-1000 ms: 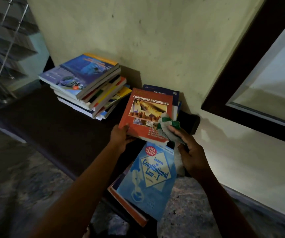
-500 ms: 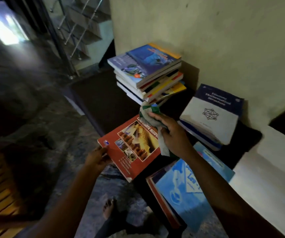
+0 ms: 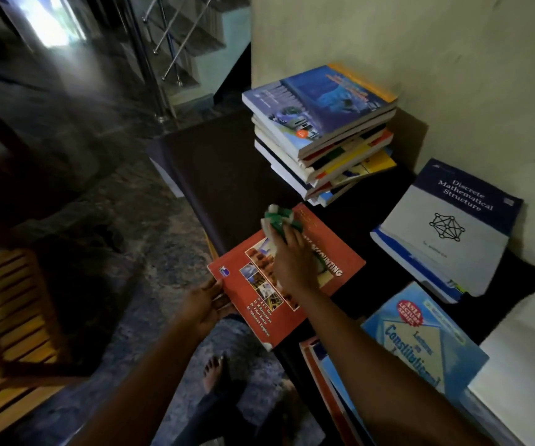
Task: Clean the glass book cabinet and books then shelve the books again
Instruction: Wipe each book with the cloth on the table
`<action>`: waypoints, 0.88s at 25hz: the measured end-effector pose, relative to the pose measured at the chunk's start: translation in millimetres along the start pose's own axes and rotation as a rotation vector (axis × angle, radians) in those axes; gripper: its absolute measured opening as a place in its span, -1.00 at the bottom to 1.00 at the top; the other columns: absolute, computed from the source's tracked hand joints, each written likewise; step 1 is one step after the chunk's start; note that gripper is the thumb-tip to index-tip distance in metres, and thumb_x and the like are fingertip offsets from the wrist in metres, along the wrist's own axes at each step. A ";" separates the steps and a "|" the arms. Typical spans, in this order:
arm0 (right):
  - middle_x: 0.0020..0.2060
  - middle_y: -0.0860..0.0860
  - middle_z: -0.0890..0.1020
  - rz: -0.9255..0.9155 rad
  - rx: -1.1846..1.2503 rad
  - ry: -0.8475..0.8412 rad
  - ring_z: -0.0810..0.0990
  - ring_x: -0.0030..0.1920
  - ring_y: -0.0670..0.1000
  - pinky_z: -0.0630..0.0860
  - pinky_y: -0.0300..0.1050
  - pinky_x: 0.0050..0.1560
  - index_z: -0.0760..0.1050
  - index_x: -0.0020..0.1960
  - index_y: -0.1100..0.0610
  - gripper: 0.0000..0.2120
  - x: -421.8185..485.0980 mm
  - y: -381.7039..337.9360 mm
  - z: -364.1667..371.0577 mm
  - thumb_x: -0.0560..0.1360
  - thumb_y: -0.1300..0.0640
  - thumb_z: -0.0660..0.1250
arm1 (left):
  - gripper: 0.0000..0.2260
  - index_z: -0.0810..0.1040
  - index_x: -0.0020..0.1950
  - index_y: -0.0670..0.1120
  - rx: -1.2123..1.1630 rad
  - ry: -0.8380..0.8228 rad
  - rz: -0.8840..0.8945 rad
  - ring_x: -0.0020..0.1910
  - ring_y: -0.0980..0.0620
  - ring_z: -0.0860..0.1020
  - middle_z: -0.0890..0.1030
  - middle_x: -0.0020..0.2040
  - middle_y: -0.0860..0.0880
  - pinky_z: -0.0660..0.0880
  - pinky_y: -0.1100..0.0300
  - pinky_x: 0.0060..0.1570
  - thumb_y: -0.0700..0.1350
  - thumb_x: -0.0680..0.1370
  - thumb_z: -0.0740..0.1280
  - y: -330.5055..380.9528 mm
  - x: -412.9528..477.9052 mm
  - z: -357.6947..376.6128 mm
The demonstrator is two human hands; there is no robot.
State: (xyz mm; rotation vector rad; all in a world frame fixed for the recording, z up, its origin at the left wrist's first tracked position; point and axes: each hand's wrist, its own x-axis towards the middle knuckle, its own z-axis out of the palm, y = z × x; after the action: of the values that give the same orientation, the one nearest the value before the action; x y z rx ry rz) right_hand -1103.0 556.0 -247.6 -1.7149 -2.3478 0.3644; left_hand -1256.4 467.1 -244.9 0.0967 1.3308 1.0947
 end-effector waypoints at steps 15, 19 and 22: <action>0.36 0.12 0.34 0.441 0.285 0.118 0.37 0.33 0.08 0.49 0.03 0.19 0.19 0.46 -0.04 -0.46 -55.4 46.5 -48.0 0.54 0.29 0.15 | -0.50 0.52 0.10 -0.12 -0.259 -0.094 -0.058 -0.08 -0.11 0.62 0.64 -0.03 -0.13 0.54 -0.02 -0.21 0.26 0.57 0.05 -6.5 -2.7 -15.0; 0.46 0.20 0.14 0.311 -0.082 -0.083 0.19 0.40 0.20 0.32 0.02 0.32 0.01 0.52 0.09 -0.37 -94.1 -20.4 -24.7 0.52 0.20 0.21 | -0.63 0.53 0.06 -0.09 -0.196 -0.077 -0.018 -0.08 -0.07 0.58 0.59 -0.04 -0.11 0.48 0.01 -0.19 0.17 0.58 0.13 -9.3 -1.6 -12.4; 0.29 0.16 0.47 0.102 -0.043 -0.045 0.50 0.20 0.16 0.53 -0.01 0.03 0.39 0.38 0.07 -0.27 -134.9 -63.8 -2.1 0.24 0.14 0.52 | -0.71 0.53 -0.01 -0.09 -0.141 -0.054 0.036 -0.26 0.01 0.62 0.61 -0.17 -0.07 0.55 0.12 -0.34 0.08 0.60 0.14 -11.3 -3.6 -7.0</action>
State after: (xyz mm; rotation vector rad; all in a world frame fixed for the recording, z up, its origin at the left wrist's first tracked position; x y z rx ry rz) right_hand -1119.4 408.9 -228.5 -1.8707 -2.3208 0.3757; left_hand -1255.0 455.1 -251.5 0.0461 1.2045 1.2049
